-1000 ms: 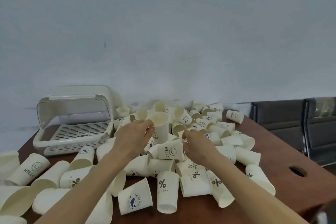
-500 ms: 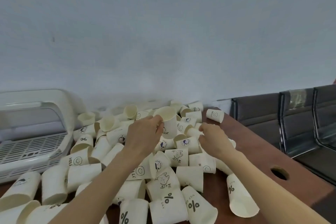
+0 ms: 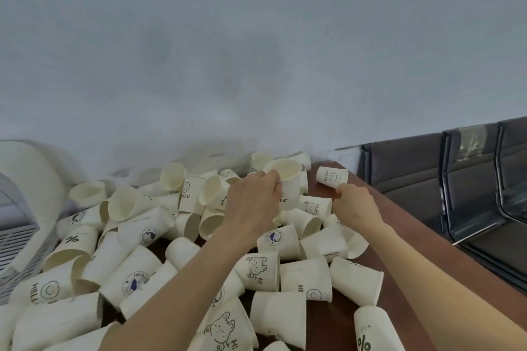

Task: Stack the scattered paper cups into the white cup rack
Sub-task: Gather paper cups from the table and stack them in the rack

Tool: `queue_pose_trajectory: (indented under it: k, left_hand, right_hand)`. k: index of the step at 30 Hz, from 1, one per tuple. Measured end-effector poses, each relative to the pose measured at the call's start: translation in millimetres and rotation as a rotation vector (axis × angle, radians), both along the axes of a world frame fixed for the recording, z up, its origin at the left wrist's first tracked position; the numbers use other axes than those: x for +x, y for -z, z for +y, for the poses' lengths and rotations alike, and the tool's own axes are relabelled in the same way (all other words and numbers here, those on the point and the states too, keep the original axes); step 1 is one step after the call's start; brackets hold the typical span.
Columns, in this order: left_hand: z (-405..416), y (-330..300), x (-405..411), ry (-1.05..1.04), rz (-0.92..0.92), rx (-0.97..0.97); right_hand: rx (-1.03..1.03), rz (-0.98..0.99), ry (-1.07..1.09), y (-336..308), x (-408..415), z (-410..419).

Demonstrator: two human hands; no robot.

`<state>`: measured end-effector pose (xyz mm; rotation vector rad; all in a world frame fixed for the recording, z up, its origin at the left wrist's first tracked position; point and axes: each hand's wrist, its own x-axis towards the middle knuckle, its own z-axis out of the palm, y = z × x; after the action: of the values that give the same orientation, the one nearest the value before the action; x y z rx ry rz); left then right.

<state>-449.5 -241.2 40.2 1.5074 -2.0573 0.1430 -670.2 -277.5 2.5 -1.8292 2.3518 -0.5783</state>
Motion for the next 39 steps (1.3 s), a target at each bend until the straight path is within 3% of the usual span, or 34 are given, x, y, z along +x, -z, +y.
queue_pose_trajectory:
  k: [22,30,39]
  left_hand:
    - [-81,7,-52,-0.01,-0.092,0.038]
    - [-83,8,-53,-0.022,-0.043,0.044]
    - [-50,-6,-47,-0.029,-0.007,0.035]
  right_hand:
    - [0.154,-0.514,0.364,56,-63,-166]
    - [0.015,-0.426,0.317,58,-58,-161]
    - [-0.171,-0.32,0.191,13,-46,-96]
